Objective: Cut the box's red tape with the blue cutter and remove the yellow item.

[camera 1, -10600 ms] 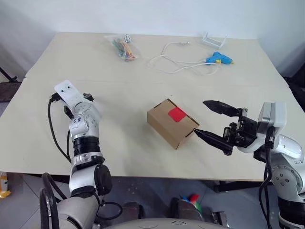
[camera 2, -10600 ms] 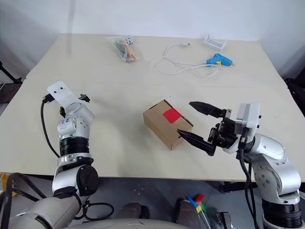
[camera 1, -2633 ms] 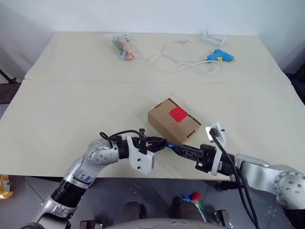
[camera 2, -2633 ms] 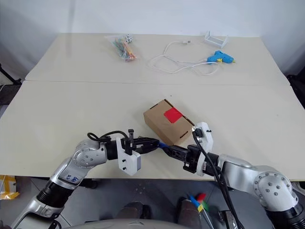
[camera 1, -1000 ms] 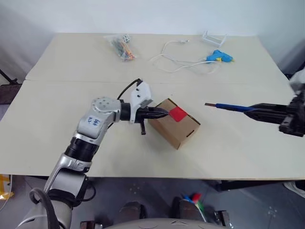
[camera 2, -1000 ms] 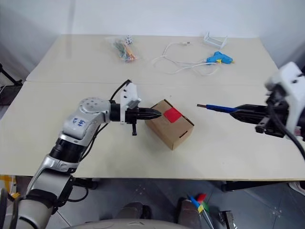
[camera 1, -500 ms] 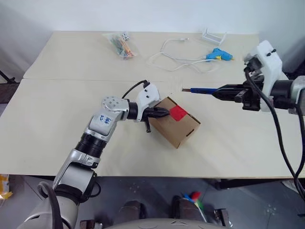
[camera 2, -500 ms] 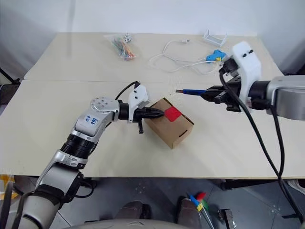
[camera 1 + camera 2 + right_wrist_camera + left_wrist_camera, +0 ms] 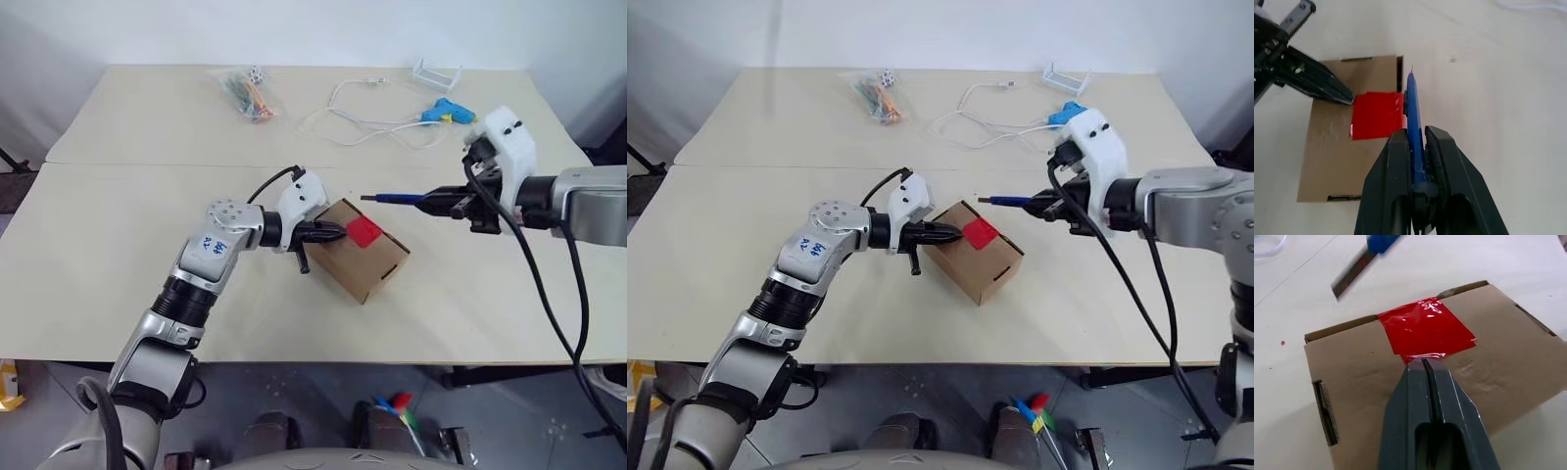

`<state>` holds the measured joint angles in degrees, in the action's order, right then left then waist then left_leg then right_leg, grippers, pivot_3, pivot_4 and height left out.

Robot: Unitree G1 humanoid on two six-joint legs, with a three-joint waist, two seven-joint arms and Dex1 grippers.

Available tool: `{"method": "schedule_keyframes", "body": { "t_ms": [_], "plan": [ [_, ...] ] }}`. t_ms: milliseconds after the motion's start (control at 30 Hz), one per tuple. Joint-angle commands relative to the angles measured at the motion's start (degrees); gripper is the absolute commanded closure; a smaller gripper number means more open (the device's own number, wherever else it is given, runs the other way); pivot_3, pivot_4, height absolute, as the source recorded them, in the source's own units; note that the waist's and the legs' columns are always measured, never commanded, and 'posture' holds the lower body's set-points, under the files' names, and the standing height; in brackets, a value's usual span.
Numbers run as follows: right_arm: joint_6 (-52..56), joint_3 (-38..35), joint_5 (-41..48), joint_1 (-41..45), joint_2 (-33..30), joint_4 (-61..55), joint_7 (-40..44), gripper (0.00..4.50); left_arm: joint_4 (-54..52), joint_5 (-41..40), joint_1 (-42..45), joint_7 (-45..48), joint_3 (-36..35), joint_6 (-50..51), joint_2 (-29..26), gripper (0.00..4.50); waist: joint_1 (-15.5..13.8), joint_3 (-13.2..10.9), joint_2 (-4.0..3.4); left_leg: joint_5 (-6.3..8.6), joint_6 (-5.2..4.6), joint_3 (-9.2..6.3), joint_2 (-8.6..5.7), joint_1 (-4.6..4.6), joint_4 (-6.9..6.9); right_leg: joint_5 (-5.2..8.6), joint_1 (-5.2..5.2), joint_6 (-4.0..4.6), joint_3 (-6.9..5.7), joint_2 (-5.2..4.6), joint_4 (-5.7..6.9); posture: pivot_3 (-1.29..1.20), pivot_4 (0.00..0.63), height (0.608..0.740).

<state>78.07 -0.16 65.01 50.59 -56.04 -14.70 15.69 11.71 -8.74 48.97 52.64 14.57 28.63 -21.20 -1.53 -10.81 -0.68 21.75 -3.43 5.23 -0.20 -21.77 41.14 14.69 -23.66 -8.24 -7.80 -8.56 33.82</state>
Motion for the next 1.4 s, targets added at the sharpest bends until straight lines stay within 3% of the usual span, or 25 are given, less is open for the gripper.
{"method": "schedule_keyframes", "body": {
  "t_ms": [33,400,833,1400],
  "plan": [
    [0.4,-2.18,-1.69,-0.01,0.6,-2.2,1.45,4.34,-1.62,0.51,-1.0,-0.04,0.35,1.23,-0.52,4.5,0.04,0.0,0.0,0.0,0.0,0.01,0.0,0.0,0.0,0.0,0.0,0.0,0.0,0.0,0.0,0.0,0.15,0.74],
    [1.96,-1.86,-5.59,-1.74,1.51,-3.82,5.3,4.34,-3.74,0.44,-1.83,-0.36,0.25,3.18,-0.83,4.5,0.07,0.0,0.0,0.0,0.0,0.0,0.0,0.01,-0.01,0.0,0.0,0.0,0.0,0.01,0.01,0.0,0.15,0.74],
    [1.9,-4.83,-9.29,2.36,1.6,-2.87,10.17,4.34,-4.22,0.43,-2.12,-0.6,0.26,3.93,-0.91,4.5,0.06,0.0,0.0,0.0,0.0,0.01,0.0,0.02,-0.01,0.0,0.0,0.0,0.0,0.01,0.01,0.0,0.15,0.74],
    [3.64,-4.84,-11.92,-2.68,3.35,-5.84,10.84,4.34,-4.64,0.56,-2.33,-0.48,0.45,4.47,-1.02,4.5,0.08,0.01,-0.02,0.0,0.01,0.02,0.0,0.07,0.0,0.0,0.02,0.0,0.03,0.01,0.05,0.0,0.15,0.74]
  ]
}}
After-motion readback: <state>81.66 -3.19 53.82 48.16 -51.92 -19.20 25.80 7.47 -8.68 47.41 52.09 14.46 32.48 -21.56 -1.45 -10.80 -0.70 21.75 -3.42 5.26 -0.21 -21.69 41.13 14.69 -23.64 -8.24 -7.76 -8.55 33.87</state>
